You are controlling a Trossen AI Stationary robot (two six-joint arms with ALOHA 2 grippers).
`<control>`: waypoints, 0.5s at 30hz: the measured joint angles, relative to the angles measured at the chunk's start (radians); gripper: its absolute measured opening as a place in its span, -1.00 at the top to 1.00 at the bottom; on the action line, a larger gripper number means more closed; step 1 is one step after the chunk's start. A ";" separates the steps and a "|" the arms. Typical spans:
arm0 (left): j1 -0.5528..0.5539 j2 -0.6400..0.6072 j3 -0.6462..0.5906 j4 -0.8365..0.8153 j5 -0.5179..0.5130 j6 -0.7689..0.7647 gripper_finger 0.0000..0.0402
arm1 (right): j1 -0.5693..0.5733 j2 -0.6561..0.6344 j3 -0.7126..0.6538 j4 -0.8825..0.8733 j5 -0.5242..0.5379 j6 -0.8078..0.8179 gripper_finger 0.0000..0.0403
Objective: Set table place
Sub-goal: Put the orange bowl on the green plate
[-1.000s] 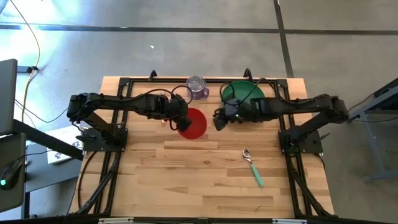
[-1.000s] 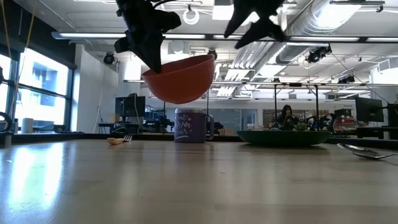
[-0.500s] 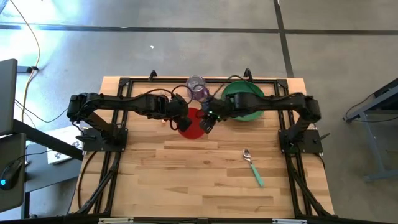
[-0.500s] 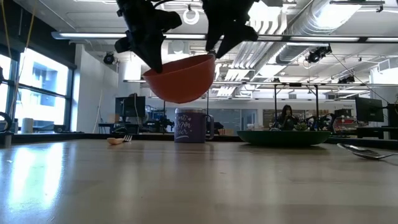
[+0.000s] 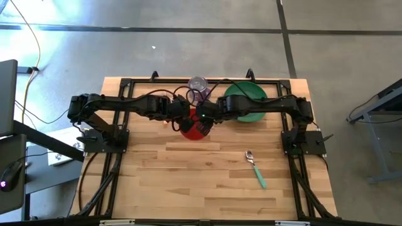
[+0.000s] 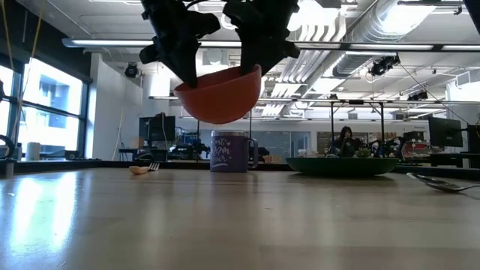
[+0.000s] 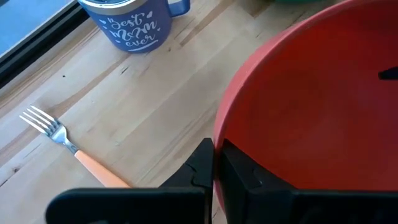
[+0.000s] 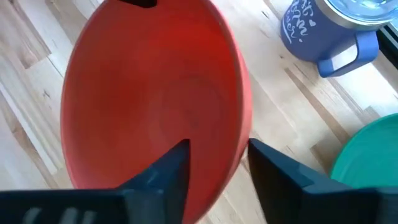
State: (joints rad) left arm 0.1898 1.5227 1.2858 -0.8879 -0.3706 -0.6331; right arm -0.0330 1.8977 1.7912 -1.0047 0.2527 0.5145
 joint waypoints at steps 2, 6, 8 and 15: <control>0.000 0.000 0.000 -0.002 0.000 0.001 1.00 | -0.001 0.000 0.000 -0.001 0.000 0.000 0.45; -0.002 0.000 0.000 0.001 0.004 -0.005 1.00 | -0.007 0.001 0.000 -0.018 0.020 -0.013 0.91; -0.002 0.000 0.000 0.002 0.005 -0.006 1.00 | -0.011 0.001 0.000 -0.021 0.020 0.000 0.92; -0.001 0.000 0.010 0.032 0.012 0.031 0.91 | -0.016 0.001 0.000 -0.051 0.015 -0.011 0.99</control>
State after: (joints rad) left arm 0.1884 1.5223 1.2954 -0.8557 -0.3590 -0.6025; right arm -0.0486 1.8984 1.7912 -1.0553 0.2676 0.5035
